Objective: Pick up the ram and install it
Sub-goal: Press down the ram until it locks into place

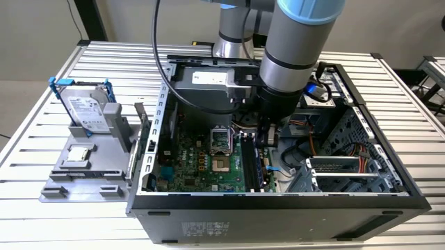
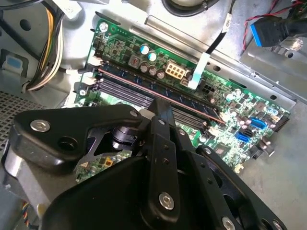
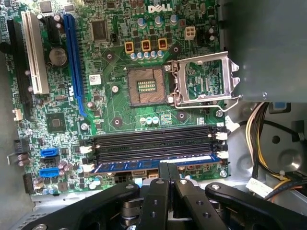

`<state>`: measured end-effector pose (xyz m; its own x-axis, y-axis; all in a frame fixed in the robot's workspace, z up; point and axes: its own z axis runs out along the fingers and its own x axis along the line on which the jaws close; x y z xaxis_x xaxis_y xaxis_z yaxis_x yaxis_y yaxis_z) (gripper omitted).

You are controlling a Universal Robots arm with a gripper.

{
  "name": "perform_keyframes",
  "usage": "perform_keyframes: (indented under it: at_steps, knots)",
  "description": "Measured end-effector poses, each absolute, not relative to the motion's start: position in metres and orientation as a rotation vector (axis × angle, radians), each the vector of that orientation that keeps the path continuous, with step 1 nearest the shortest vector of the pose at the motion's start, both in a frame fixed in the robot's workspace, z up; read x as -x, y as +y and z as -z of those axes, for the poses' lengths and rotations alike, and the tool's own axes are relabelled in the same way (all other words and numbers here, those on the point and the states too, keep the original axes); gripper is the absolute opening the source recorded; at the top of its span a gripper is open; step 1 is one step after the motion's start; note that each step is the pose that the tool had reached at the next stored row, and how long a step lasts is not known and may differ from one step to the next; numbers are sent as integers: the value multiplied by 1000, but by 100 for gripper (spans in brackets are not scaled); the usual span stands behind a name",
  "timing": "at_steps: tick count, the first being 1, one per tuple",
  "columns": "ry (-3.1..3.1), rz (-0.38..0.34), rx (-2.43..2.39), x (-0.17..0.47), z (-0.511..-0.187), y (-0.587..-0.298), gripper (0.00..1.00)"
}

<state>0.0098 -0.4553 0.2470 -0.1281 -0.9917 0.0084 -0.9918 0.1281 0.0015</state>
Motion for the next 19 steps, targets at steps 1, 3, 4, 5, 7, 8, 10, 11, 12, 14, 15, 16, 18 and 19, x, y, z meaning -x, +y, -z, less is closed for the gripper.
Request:
perform_keyframes:
  at_steps: [1, 3, 4, 5, 7, 8, 10, 11, 12, 14, 15, 16, 18, 19]
  knots:
    - [-2354, -7, -2070, -10, -245, -455, 0]
    - [-2354, -7, -2070, -10, -241, -455, 0]
    - [-2354, -7, -2070, -10, -240, -455, 0]
    - [-2354, -7, -2070, -10, -238, -455, 0]
    - [-2354, -7, -2069, -12, -238, -455, 0]
    - [-2354, -7, -2070, -13, -237, -455, 0]
    - [-2354, -7, -2070, -14, -234, -455, 0]
    - [-2354, -7, -2070, -14, -232, -455, 0]
    - [-2354, -7, -2070, -14, -231, -455, 0]
    - [-2354, -7, -2070, -14, -227, -455, 0]
    - [-2354, -7, -2070, -14, -225, -455, 0]
    - [-2354, -8, -2069, -14, -224, -455, 0]
    - [-2353, -8, -2069, -14, -220, -455, 0]
    - [-2353, -8, -2069, -14, -218, -456, 0]
